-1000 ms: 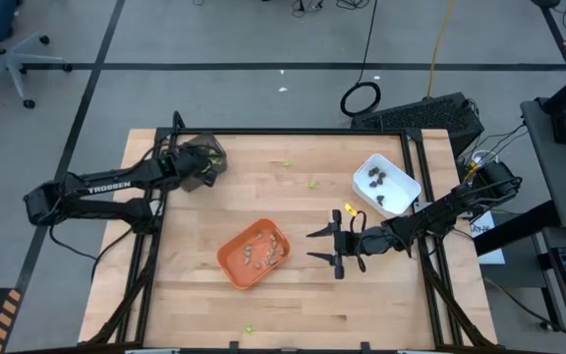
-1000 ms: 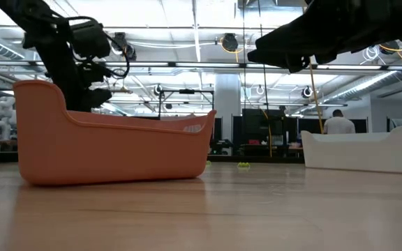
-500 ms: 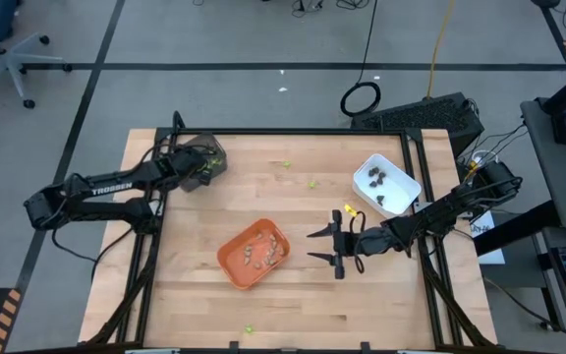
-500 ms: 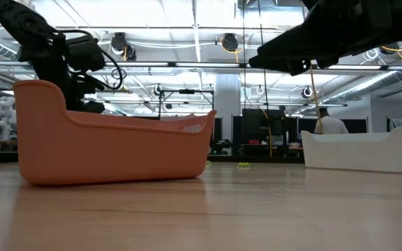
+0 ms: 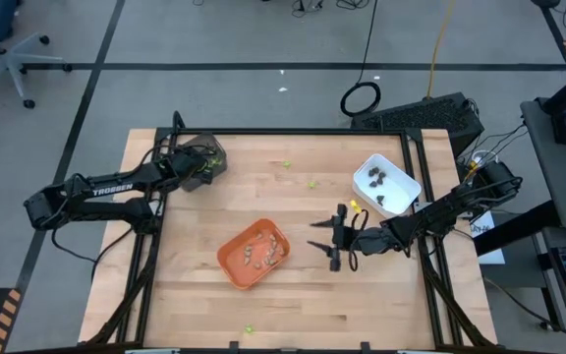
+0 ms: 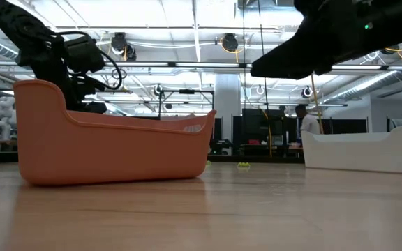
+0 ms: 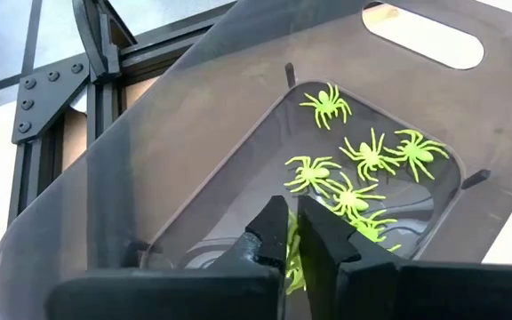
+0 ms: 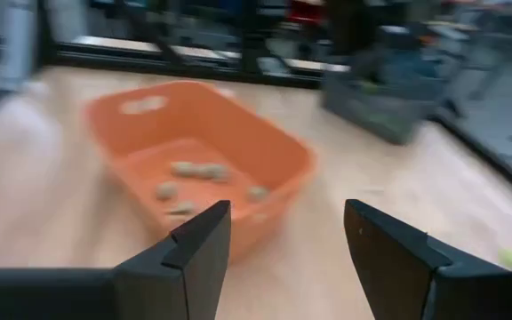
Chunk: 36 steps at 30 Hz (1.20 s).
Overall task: Sort Halloween decoration
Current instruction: Put the green spider toy into the black bin
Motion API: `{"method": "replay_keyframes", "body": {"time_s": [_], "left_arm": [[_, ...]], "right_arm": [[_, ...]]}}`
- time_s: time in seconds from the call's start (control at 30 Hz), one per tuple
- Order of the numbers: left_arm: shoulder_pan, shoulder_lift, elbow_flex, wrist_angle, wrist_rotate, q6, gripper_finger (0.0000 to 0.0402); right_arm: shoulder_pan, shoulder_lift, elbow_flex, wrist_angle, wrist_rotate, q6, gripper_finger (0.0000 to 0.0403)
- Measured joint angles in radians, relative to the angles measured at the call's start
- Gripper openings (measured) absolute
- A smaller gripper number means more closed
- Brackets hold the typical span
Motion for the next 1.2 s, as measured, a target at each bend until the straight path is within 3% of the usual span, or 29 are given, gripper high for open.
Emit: {"method": "replay_keyframes", "body": {"time_s": [0.13,0.3,0.47,0.67,0.9,1.07,1.2], "left_arm": [[0.000,0.000,0.000,0.000,-0.009,0.000,0.0048],[0.000,0.000,0.000,0.011,-0.012,0.000,0.0074],[0.000,0.000,0.000,0.026,-0.013,0.001,0.0077],[-0.026,0.000,0.000,0.060,-0.019,0.002,0.0077],[-0.198,0.000,0.000,0.169,-0.141,0.001,0.0077],[-0.366,0.000,0.000,0.224,-0.216,-0.032,0.0077],[-0.497,0.000,0.000,0.285,-0.274,-0.051,0.0077]], "right_arm": [[-0.015,0.000,0.000,-0.022,0.067,-0.026,0.0207],[-0.106,0.000,0.000,-0.135,0.062,0.030,0.0207],[-0.241,0.000,-0.001,-0.253,-0.046,0.102,0.0207],[-0.420,0.000,-0.001,-0.270,-0.160,0.023,0.0207],[-0.586,0.000,-0.001,-0.282,-0.347,-0.084,0.0207],[-0.607,0.000,0.001,-0.294,-0.353,-0.139,0.0207],[-0.615,0.012,0.067,-0.405,-0.377,-0.163,0.0207]]}}
